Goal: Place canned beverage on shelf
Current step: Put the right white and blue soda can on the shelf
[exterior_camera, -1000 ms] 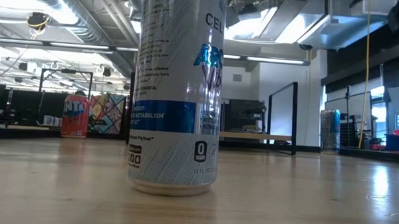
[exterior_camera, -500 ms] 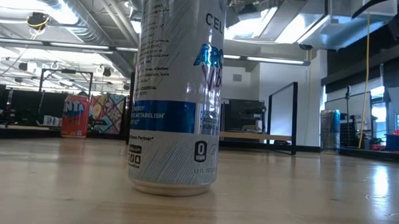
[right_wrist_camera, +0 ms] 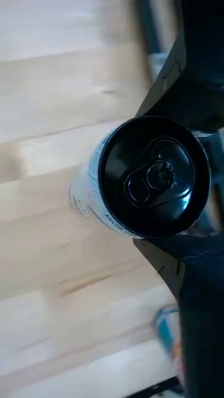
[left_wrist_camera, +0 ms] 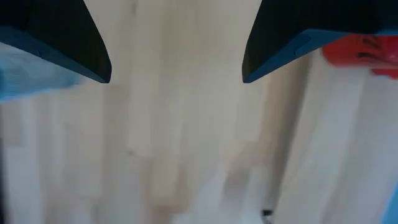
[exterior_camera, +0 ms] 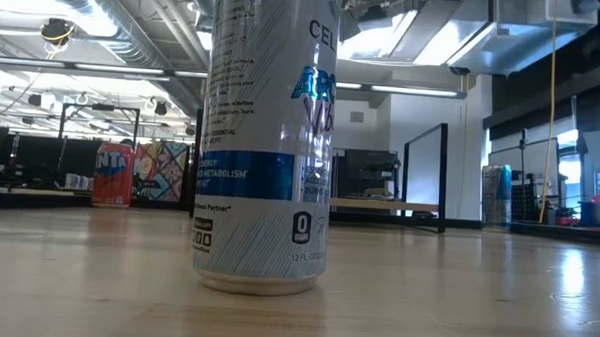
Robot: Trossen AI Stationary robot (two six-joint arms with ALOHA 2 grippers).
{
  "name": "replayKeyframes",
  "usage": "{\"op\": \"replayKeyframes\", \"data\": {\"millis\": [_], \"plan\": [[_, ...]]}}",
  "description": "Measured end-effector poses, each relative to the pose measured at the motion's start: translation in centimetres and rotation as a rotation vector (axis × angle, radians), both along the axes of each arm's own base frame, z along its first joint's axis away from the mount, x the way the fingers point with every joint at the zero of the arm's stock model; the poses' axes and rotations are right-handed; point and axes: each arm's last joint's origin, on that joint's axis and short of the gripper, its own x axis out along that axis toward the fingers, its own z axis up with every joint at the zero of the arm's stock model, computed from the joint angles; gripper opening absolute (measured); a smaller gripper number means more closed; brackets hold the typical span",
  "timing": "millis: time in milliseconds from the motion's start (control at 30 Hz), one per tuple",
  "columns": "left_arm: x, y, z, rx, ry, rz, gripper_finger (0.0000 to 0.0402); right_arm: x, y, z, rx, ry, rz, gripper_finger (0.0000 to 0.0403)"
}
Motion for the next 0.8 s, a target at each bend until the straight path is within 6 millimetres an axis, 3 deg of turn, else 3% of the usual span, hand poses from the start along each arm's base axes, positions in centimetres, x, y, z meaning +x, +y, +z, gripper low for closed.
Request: {"op": "replayKeyframes", "data": {"millis": [167, 300, 500, 667, 800], "plan": [[-1.4, 0.3, 1.1, 0.003, -0.008, -0.044, 0.0352, 2.4, 1.1, 0.8, -0.093, -0.029, 0.113, 0.0214], [-2.4, 0.8, 1.7, -0.044, -0.028, -0.123, 0.0352, 5.4, 1.2, 1.2, -0.121, 0.007, 0.162, 0.0214], [-5.1, 1.9, -1.3, -0.071, 0.000, -0.124, 0.0352, 11.3, -1.0, 1.7, -0.074, -0.010, 0.195, 0.0214], [-7.5, 2.1, -3.4, -0.119, -0.013, -0.110, 0.0352, 16.2, -3.5, 0.5, -0.057, 0.001, 0.235, 0.0214], [-8.2, 2.2, -3.9, -0.082, -0.018, -0.118, 0.0352, 19.9, -4.8, -0.7, -0.072, 0.049, 0.308, 0.0214]]}}
